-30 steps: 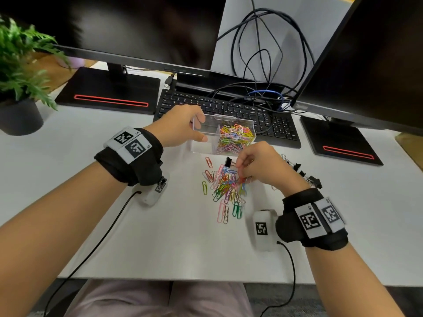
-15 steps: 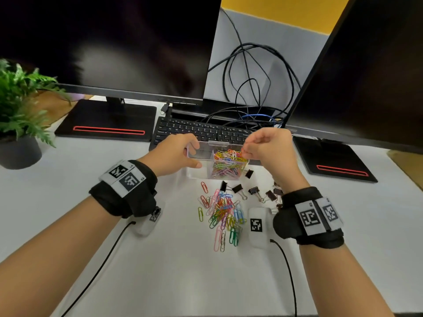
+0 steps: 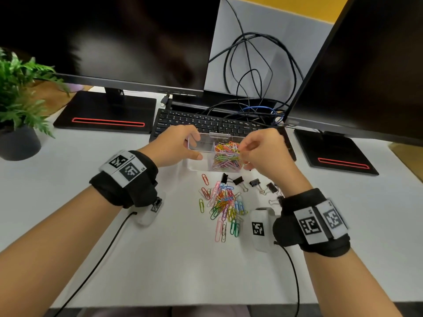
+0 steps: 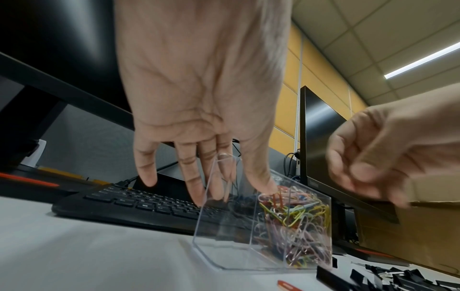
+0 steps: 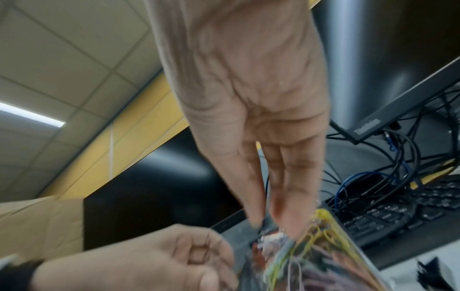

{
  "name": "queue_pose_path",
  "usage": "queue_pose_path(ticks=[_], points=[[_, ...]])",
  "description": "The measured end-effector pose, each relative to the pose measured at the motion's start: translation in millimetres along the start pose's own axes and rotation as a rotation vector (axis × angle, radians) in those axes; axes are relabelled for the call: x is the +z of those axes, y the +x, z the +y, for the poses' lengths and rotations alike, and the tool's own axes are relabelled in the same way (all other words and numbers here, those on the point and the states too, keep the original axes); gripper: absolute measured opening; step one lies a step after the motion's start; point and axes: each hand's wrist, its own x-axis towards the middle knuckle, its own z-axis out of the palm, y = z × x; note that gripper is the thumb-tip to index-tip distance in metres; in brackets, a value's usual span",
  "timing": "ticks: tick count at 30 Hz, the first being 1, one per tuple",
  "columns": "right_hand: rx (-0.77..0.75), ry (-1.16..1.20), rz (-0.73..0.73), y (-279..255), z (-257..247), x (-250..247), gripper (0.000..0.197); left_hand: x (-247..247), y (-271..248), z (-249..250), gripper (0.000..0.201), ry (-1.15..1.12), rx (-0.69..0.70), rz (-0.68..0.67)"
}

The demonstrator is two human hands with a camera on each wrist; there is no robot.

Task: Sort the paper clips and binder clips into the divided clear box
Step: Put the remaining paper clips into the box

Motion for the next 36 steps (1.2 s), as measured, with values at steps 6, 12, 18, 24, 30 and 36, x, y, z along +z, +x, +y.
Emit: queue_pose_path(ticks=[6, 12, 18, 24, 30, 36], points=[[0.065, -0.447, -0.635, -24, 3, 22, 0.068, -1, -2, 1, 0.043, 0.007, 0.005, -0.001], [0.033, -0.506, -0.641, -28, 8, 41, 0.064, -1, -1, 2, 0.046, 0.022, 0.005, -0.004], [0.020, -0.485, -0.591, -25, 8, 43, 0.026, -1, -1, 1, 0.046, 0.019, 0.002, -0.006], [0.055, -0.313, -0.570, -21, 14, 38, 0.013, -1, 0, 0, 0.044, 0.004, 0.003, -0.001], [0.143, -0.117, -0.458, -17, 23, 31, 0.005, -1, 1, -1, 0.044, -0.005, 0.008, 0.000], [0.120, -0.034, -0.369, -11, 29, 15, 0.005, 0, 2, -2, 0.043, -0.005, 0.011, -0.002]])
